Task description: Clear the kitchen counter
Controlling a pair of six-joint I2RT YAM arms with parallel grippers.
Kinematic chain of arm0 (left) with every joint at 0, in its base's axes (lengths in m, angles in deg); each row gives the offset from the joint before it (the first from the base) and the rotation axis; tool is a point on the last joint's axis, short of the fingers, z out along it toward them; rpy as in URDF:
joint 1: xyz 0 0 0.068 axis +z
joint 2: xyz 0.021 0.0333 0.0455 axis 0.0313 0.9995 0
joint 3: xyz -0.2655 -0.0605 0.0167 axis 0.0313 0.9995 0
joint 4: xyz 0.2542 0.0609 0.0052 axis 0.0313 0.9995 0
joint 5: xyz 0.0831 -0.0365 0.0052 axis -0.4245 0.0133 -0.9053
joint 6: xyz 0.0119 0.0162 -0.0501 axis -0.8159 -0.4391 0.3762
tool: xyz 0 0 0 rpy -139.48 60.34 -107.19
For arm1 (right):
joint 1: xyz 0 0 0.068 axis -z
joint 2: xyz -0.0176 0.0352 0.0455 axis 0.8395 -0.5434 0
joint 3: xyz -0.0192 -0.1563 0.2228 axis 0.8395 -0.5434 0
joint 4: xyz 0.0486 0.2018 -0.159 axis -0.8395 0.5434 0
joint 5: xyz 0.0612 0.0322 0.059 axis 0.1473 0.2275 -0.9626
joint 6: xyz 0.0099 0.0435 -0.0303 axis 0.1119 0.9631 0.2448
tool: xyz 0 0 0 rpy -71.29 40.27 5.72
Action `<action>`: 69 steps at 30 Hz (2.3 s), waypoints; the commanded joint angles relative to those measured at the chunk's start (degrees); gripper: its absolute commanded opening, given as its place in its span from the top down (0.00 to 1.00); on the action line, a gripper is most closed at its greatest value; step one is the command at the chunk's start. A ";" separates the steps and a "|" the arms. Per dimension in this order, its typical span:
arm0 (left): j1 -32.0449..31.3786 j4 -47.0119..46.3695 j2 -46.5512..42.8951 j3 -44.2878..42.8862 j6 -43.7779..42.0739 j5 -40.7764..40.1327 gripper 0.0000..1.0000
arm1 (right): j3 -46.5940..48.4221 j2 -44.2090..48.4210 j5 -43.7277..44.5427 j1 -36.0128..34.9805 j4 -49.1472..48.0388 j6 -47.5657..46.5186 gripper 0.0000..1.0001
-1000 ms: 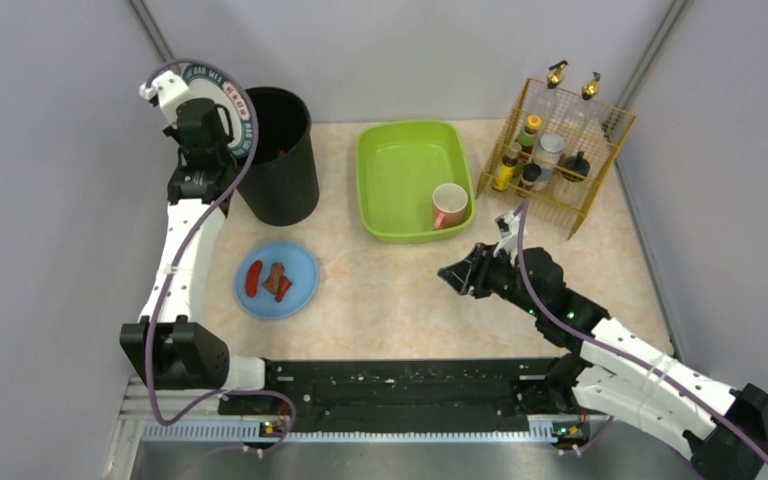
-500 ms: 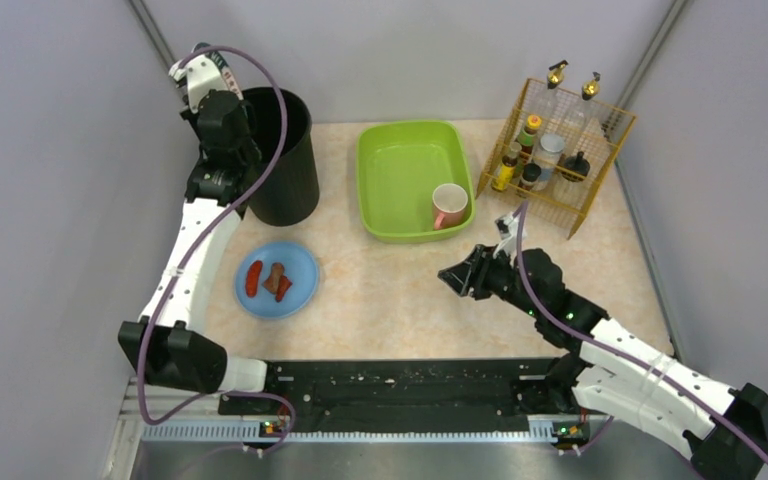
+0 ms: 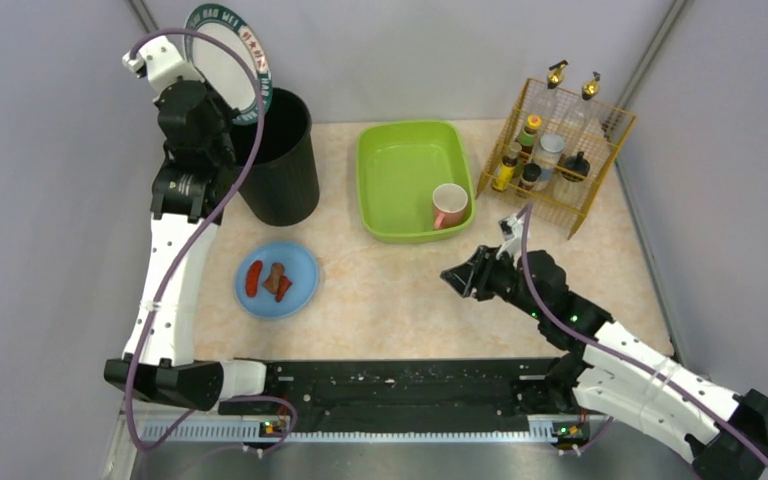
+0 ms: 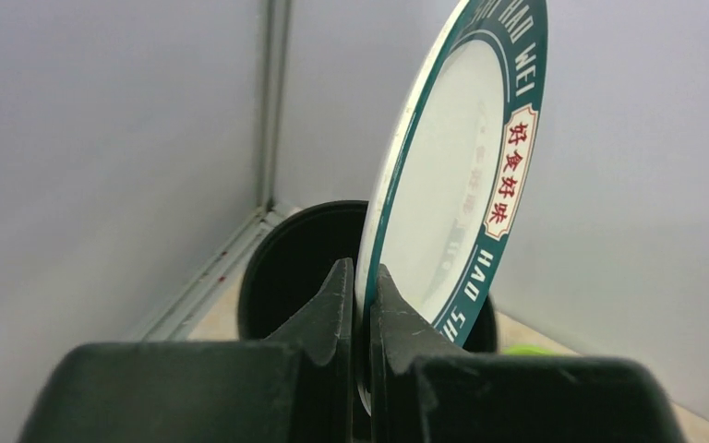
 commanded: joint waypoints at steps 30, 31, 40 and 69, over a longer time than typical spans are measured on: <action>-12.03 -3.60 22.64 -4.13 31.90 35.72 1.00 | 4.44 12.12 9.04 0.71 12.66 -4.94 0.51; -12.02 -3.80 23.84 -3.95 32.60 35.15 1.00 | 4.43 12.53 9.26 0.71 13.02 -4.99 0.51; -12.42 -6.07 33.94 -6.30 37.05 35.79 1.00 | 4.42 14.68 10.44 0.71 14.83 -5.70 0.51; -13.94 -5.43 53.39 -12.28 42.02 35.85 1.00 | 2.86 15.56 10.65 0.71 16.20 -5.87 0.50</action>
